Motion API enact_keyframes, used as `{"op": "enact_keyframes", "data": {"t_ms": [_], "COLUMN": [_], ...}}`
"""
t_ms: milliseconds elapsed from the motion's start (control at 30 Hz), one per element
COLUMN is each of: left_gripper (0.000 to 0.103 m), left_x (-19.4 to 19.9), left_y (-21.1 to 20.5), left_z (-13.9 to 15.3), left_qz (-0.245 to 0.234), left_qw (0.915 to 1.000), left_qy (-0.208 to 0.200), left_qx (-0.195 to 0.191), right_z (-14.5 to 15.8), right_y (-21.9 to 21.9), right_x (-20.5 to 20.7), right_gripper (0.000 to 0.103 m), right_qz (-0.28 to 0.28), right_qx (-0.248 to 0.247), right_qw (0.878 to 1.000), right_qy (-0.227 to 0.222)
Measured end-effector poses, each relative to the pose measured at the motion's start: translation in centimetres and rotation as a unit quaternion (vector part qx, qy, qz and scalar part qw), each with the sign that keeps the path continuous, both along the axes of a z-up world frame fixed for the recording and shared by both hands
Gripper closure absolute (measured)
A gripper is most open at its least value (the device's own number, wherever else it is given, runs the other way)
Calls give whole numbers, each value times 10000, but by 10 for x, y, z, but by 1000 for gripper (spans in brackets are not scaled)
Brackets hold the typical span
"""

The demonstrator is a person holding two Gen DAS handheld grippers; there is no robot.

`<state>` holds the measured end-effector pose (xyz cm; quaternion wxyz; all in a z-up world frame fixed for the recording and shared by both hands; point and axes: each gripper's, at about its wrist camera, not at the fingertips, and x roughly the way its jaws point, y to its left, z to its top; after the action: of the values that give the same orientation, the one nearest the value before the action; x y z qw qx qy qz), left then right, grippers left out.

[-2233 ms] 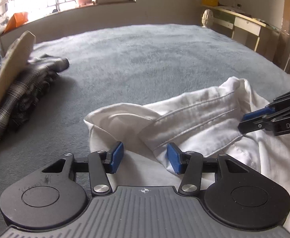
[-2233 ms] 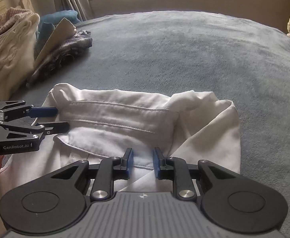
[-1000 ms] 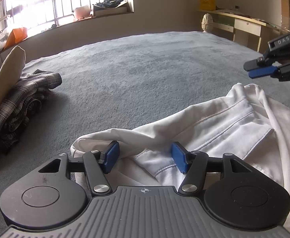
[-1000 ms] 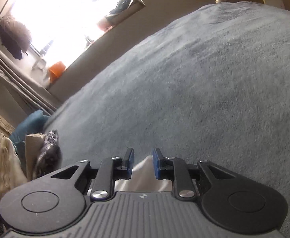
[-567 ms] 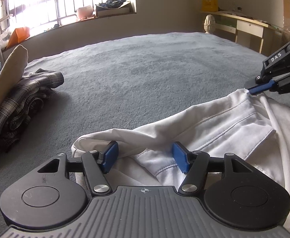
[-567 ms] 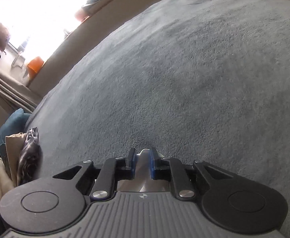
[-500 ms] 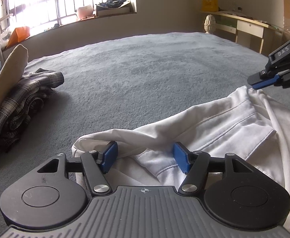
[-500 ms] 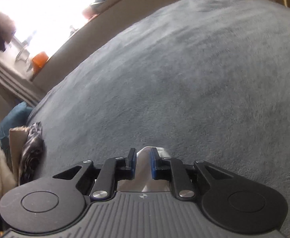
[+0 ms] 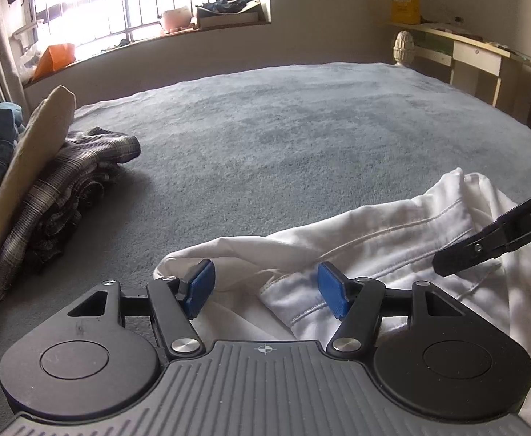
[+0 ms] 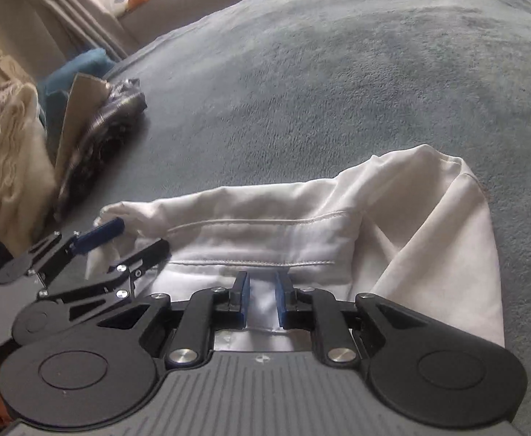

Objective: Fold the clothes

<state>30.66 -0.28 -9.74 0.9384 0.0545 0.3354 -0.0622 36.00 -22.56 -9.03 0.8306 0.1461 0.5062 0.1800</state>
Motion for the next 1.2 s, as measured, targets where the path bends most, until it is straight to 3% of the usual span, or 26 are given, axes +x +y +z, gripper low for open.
{"op": "enact_keyframes", "data": {"t_ms": [200,400,600,667,767,867,1000,1100,1200], "left_gripper": [40,40,31,31,31,31,31,31,31], "left_x": [-34,-99,-175,-199,-235,-273,-309,-320,-327], "left_y": [19,34,62,68,70,69,71,75,75], "left_z": [41,89,137,139,120,88,41,20,11], "left_qz": [41,-212,-317,-300,-435,-482,-330,-129,-47], "left_qw": [9999,9998,9990,9975,9936,9879,9758,9663,9636], "left_qy": [-19,39,190,449,956,1457,2094,2336,2342], "left_qx": [-103,39,260,455,406,220,-540,-1077,-1286], "right_z": [50,101,148,153,140,113,73,51,39], "right_y": [-25,-64,-85,-85,-77,-69,-65,-48,-23], "right_x": [-36,-106,-197,-231,-280,-317,-347,-357,-370], "right_gripper": [86,81,70,66,62,61,61,61,61], "right_qz": [-87,-113,397,649,846,773,367,296,405], "right_qx": [-22,230,404,513,573,753,1385,1514,1362], "right_qw": [9995,9979,9945,9924,9916,9934,9893,9857,9863], "right_qy": [-294,-599,-878,-915,-793,-378,268,673,834]}}
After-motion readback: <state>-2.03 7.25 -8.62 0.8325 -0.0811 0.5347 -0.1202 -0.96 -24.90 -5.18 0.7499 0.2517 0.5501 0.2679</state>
